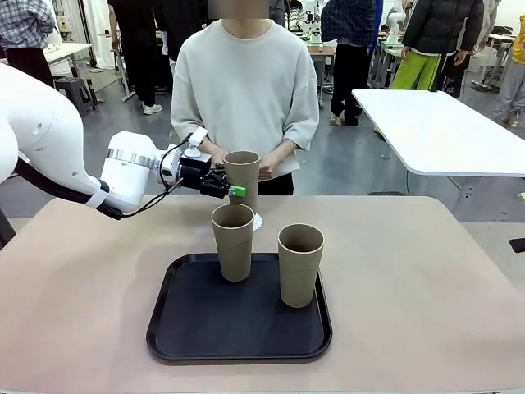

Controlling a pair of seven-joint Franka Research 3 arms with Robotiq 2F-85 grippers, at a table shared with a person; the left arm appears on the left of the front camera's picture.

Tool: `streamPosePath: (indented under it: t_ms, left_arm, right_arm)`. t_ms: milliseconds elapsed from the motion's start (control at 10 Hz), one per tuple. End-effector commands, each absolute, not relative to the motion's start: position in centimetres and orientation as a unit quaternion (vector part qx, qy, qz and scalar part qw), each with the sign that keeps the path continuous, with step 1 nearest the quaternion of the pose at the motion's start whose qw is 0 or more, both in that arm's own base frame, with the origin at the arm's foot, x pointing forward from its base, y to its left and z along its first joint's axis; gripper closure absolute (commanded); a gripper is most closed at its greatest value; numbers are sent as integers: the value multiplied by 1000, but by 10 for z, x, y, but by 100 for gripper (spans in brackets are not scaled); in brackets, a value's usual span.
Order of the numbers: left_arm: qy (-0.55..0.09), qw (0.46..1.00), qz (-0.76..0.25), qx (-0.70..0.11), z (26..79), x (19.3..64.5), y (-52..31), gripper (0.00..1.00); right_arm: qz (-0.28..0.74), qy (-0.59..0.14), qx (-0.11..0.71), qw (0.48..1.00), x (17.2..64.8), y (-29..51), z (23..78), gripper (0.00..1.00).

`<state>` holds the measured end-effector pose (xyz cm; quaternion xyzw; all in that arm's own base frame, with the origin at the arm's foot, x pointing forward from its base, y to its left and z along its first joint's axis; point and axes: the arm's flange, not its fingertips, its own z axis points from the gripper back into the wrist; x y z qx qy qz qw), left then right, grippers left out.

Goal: Place coasters on the table and set cups on them.
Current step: Pick up one Reusable plastic cup and place it on a coaster set by the human.

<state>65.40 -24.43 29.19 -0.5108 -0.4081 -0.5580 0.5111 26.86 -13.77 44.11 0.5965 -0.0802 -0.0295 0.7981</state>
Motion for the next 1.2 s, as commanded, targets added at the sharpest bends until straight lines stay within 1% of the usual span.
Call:
streamPosePath:
  t_ms: [0, 500, 700, 1100]
  left_arm:
    - [-410, 500, -566, -511, 286, 665, -246, 13]
    - [-412, 494, -569, -512, 269, 672, -246, 13]
    - [-412, 484, -572, -518, 262, 673, -245, 13]
    - [-407, 483, -573, -522, 258, 674, -244, 13]
  right_arm:
    - [-30, -82, 600, 796, 269, -138, 441, 0]
    - [-30, -82, 600, 796, 269, -138, 441, 0]
    - [-30, -82, 600, 796, 269, -138, 441, 0]
    - [-30, -82, 600, 796, 269, -138, 441, 0]
